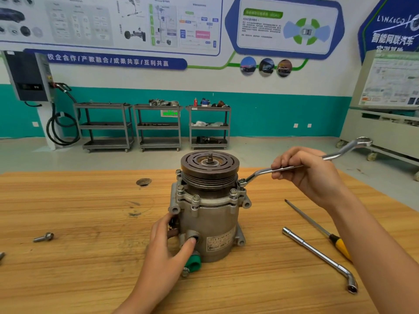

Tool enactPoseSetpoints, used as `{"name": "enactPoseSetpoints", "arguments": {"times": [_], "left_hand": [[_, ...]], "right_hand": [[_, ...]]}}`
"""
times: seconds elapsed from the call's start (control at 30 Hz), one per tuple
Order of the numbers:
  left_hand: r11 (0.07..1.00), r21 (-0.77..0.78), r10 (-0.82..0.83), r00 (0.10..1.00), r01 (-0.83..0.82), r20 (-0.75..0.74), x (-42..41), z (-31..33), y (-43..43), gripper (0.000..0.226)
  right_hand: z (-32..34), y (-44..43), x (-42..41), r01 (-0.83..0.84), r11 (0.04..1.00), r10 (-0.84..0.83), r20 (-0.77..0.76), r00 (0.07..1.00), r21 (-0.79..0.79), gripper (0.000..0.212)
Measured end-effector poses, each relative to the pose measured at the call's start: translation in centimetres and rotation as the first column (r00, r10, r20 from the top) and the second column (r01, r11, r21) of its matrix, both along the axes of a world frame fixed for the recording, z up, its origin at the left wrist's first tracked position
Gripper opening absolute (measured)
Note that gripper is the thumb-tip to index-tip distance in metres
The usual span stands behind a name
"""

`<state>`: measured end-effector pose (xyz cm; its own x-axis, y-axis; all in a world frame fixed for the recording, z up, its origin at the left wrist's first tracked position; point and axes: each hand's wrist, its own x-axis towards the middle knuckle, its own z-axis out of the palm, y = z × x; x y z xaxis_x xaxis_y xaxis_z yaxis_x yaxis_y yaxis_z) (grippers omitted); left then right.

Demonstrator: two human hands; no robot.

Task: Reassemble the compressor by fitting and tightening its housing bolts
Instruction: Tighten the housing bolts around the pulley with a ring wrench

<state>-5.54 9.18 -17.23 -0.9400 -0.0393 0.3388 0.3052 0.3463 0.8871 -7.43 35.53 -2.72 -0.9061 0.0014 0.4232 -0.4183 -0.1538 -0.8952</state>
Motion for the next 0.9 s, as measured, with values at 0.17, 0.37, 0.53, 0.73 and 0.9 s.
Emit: {"name": "enactPoseSetpoints", "arguments": {"times": [0.17, 0.37, 0.53, 0.73, 0.9], "left_hand": [[1.000, -0.014, 0.007, 0.999, -0.008, -0.035, 0.1, 0.2, 0.0, 0.061], [1.000, -0.022, 0.003, 1.000, -0.004, -0.024, 0.3, 0.4, 0.1, 0.060], [0.999, -0.043, 0.017, 1.000, -0.017, -0.015, 0.4, 0.5, 0.1, 0.064], [0.999, -0.053, 0.009, 1.000, -0.010, -0.009, 0.4, 0.7, 0.0, 0.064], [0.998, -0.060, 0.012, 1.000, -0.012, -0.009, 0.4, 0.7, 0.0, 0.064]], "right_hand": [[-1.8, -0.5, 0.5, 0.061, 0.977, -0.036, 0.125, 0.992, -0.205, 0.058], [-2.3, -2.2, 3.2, 0.206, 0.958, -0.200, 0.049, 0.979, -0.199, 0.056], [-3.7, -5.1, 6.4, 0.481, 0.872, -0.457, -0.197, 0.867, 0.096, 0.043], [-5.9, -9.2, 7.3, 0.786, 0.548, -0.414, -0.723, 0.553, 0.287, 0.014], [-6.4, -10.1, 7.1, 0.785, 0.579, -0.456, -0.710, 0.537, 0.222, 0.021]]}}
